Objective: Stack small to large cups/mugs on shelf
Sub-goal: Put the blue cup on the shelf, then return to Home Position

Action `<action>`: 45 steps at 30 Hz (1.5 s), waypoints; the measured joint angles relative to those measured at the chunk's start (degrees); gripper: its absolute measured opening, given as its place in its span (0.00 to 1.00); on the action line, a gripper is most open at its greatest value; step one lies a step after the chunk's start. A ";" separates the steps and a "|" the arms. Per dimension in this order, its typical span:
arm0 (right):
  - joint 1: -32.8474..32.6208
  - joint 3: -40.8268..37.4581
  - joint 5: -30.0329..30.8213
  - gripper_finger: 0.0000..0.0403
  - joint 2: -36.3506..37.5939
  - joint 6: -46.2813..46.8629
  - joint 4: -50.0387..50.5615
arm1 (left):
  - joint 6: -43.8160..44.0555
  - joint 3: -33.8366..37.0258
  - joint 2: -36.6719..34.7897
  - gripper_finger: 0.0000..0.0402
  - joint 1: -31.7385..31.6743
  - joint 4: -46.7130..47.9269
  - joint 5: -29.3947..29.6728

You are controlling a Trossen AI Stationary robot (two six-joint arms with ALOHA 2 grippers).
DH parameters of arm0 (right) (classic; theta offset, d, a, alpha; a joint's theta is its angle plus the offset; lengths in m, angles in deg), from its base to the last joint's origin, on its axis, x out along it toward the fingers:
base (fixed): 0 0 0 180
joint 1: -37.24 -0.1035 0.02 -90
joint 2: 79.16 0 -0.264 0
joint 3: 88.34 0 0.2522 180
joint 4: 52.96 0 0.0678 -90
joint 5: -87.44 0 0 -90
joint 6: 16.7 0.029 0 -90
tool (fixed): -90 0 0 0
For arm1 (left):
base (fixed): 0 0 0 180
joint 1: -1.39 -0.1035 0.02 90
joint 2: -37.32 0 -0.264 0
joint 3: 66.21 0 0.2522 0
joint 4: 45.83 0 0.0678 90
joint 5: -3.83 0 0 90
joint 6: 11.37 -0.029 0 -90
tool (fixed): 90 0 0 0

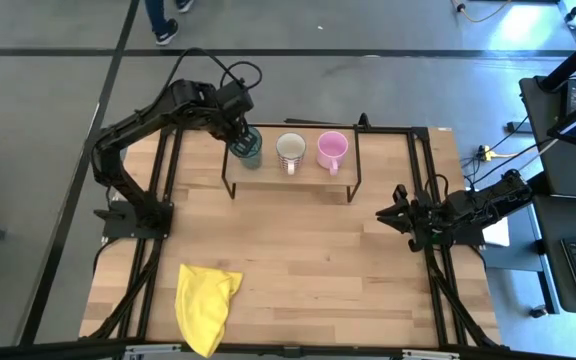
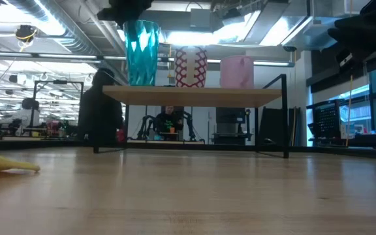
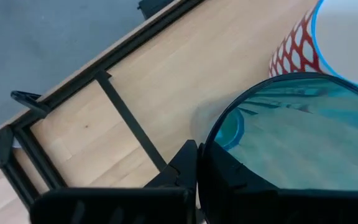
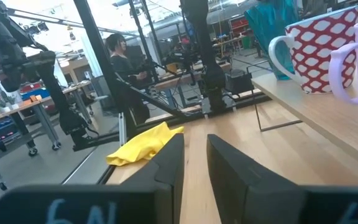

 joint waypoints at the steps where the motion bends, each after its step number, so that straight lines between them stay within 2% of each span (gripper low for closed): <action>1: 0.00 0.00 0.00 0.18 0.00 -0.11 0.00 | 0.02 -0.13 0.32 0.01 -0.06 -0.02 -0.10; 9: 0.00 0.00 0.02 0.18 0.00 0.00 0.79 | -1.50 0.00 1.07 0.08 0.23 -2.34 -0.53; 15: 0.00 0.00 0.02 0.18 0.00 -0.06 0.87 | -1.49 0.00 0.82 0.13 0.20 -0.65 -0.89; 25: 0.00 0.00 0.04 0.18 0.00 -0.07 0.87 | -1.75 -0.15 -0.22 0.14 0.79 -1.09 -2.08; 34: 0.02 0.00 0.15 0.18 0.00 0.01 0.94 | -4.77 -8.76 -2.03 0.14 1.57 -3.12 -2.00; 37: 0.02 0.00 0.13 0.18 0.00 0.01 0.94 | -7.48 -11.63 -3.42 0.14 3.70 -4.97 -2.10; 40: 0.00 0.00 0.13 0.18 0.00 -0.06 1.09 | -8.71 -12.44 -5.89 0.14 8.09 -10.97 -4.31; 45: 0.02 0.00 0.11 0.18 0.00 -0.05 1.09 | -8.82 -8.80 -10.15 0.14 22.53 -26.51 -4.28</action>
